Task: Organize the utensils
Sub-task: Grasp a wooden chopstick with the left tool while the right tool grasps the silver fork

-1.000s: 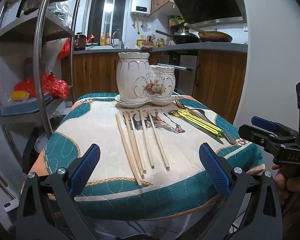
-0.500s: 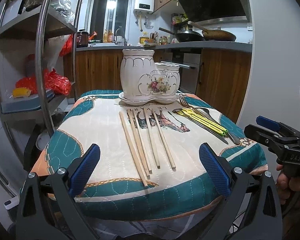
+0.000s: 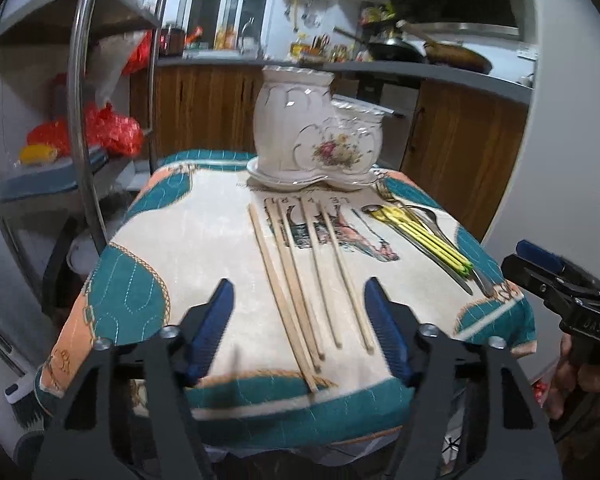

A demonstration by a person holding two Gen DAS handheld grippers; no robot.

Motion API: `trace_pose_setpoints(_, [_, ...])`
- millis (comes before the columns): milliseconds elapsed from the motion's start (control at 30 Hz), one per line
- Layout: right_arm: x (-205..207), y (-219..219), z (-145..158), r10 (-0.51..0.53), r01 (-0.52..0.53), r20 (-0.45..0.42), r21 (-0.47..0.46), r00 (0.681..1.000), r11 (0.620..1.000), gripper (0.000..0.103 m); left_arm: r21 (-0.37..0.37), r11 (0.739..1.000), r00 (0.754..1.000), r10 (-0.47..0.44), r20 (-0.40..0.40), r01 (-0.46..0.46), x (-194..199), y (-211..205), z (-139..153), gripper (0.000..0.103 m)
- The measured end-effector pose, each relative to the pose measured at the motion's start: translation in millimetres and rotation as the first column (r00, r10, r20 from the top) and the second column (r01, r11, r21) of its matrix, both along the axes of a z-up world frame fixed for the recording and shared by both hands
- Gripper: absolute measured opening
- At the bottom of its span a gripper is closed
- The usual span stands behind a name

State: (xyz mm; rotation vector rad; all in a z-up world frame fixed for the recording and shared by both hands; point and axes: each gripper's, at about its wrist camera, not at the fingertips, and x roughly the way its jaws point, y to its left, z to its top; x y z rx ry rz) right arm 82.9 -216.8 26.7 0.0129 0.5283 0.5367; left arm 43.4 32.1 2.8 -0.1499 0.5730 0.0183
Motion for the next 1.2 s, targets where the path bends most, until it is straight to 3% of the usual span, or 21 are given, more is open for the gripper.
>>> trace_pose_setpoints(100, [14,-1,1,-0.004,0.004,-0.031,-0.01,1.0,1.0,0.075,-0.015,1.0,0.999,0.002,-0.042,-0.002,18,10,3,0.05])
trace_pose_setpoints(233, [30,1,3,-0.005,0.003,-0.057,-0.045,0.998,0.999,0.063,-0.014,1.0,0.993,-0.003,-0.12,0.002,45,20,4,0.024])
trace_pose_setpoints(300, [41,2,2,-0.006,0.0,-0.079,-0.069,0.997,0.998,0.059,-0.016,1.0,0.987,-0.014,-0.161,0.011,59,22,2,0.021])
trace_pose_setpoints(400, [56,2,0,-0.006,-0.005,-0.118,-0.093,0.993,0.996,0.054,-0.015,0.999,0.977,-0.035,-0.21,0.033,73,19,-4,0.021])
trace_pose_setpoints(533, [77,1,-6,-0.008,-0.012,-0.193,-0.102,0.981,0.995,0.037,-0.006,0.999,0.963,-0.043,-0.267,0.043,89,19,-13,0.016])
trace_pose_setpoints(700, [104,7,-14,-0.007,-0.03,-0.274,-0.129,0.962,0.991,0.029,0.007,0.999,0.953,-0.041,-0.301,0.046,99,25,-15,0.01])
trace_pose_setpoints(1000, [133,21,-18,-0.004,-0.09,-0.362,-0.243,0.932,0.966,0.015,0.006,0.997,0.933,-0.071,-0.353,0.079,108,37,-12,0.008])
trace_pose_setpoints(1100, [142,25,-16,0.001,-0.129,-0.415,-0.279,0.91,0.952,0.015,0.028,0.993,0.908,-0.092,-0.408,0.114,117,35,-10,0.008])
trace_pose_setpoints(1200, [150,34,-13,0.001,-0.187,-0.467,-0.353,0.884,0.917,0.015,0.064,0.983,0.865,-0.118,-0.487,0.17,128,30,-6,0.008])
